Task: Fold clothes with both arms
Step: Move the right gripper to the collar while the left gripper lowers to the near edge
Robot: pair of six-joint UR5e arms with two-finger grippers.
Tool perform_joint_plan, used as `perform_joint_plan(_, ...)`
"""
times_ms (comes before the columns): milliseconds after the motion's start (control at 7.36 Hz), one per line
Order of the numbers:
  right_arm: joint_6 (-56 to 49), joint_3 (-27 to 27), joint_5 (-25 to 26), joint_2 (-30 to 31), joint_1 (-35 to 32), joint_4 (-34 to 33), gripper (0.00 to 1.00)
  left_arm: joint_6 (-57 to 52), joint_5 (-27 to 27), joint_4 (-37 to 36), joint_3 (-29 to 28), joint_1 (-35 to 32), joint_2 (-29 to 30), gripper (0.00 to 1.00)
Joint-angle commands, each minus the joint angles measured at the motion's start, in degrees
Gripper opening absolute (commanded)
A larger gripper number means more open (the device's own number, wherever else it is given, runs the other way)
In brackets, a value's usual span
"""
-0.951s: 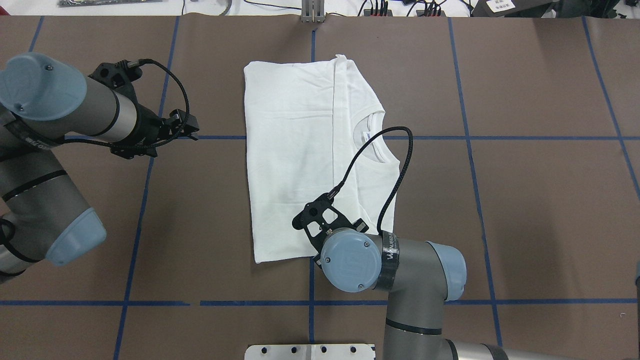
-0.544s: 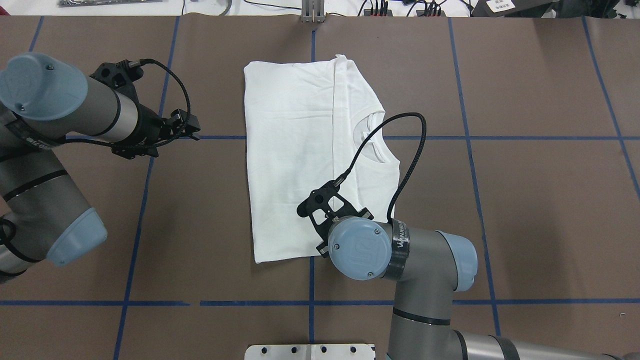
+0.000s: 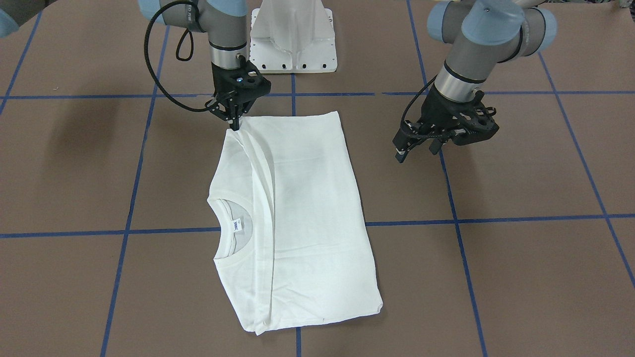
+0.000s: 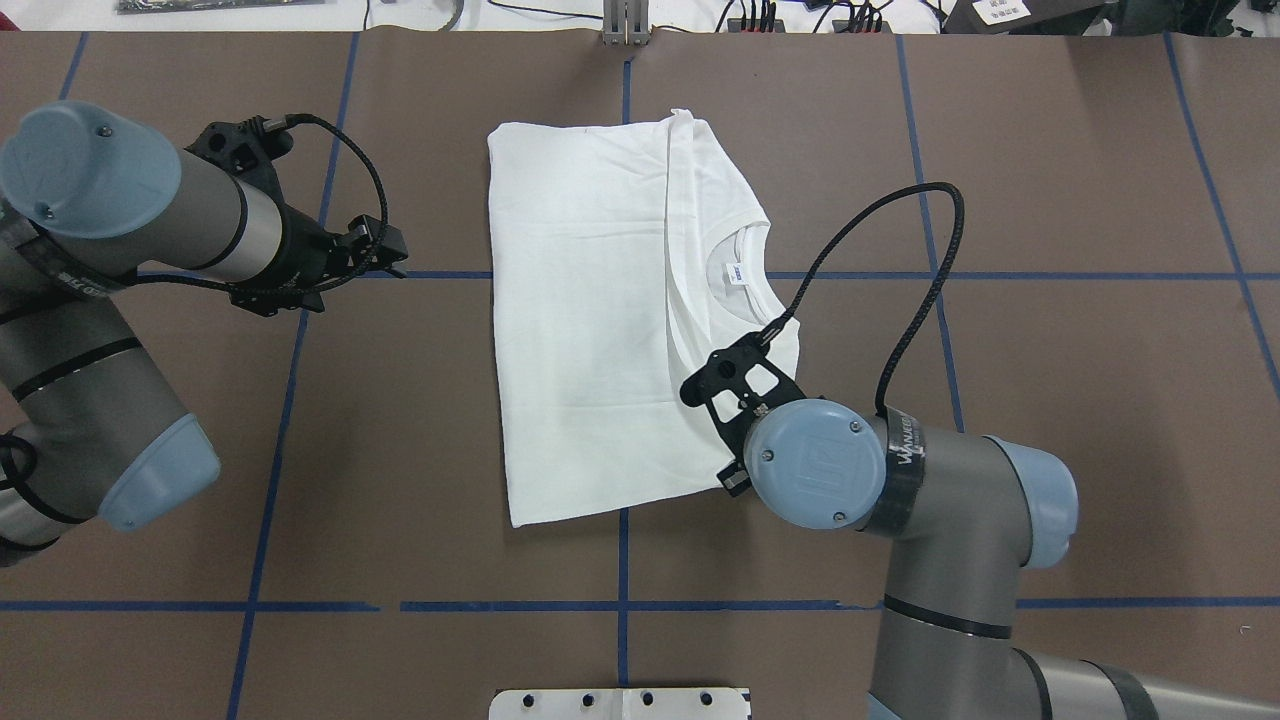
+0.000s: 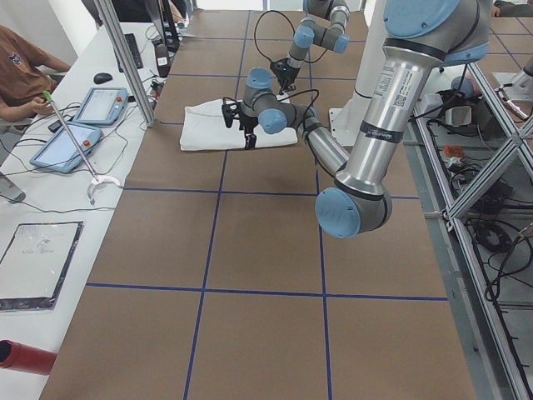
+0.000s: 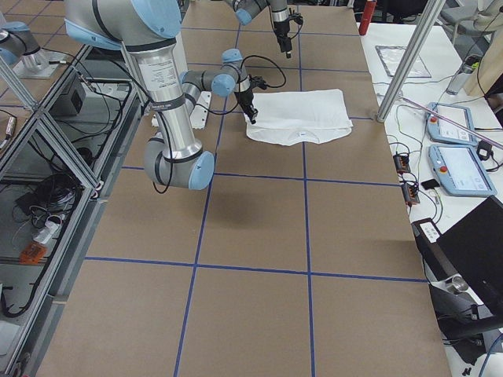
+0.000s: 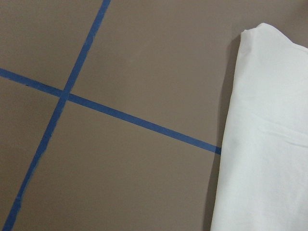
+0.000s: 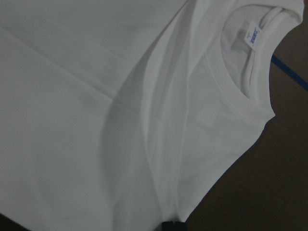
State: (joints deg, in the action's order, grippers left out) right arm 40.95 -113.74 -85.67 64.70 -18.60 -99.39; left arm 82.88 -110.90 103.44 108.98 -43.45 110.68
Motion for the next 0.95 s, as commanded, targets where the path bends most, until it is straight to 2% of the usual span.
perform_joint_plan(0,0.62,-1.75,-0.37,5.16,-0.12,-0.98,0.25,0.0,0.15,-0.08,-0.08,0.03,0.49,1.0)
perform_joint_plan(136,0.97,-1.58,-0.37,5.09,-0.12,-0.89,0.99,-0.17,0.24,-0.08,-0.17,0.12,0.67,1.0)
perform_joint_plan(544,2.91,-1.58,-0.9,2.29,-3.97,-0.1,1.0,-0.26,0.16,-0.17,-0.43,0.29,1.37,1.0)
perform_joint_plan(815,2.91,1.57,-2.03,-2.53,-7.22,2.08,1.0,-1.75,0.07,0.01,-0.17,0.38,1.03,1.0)
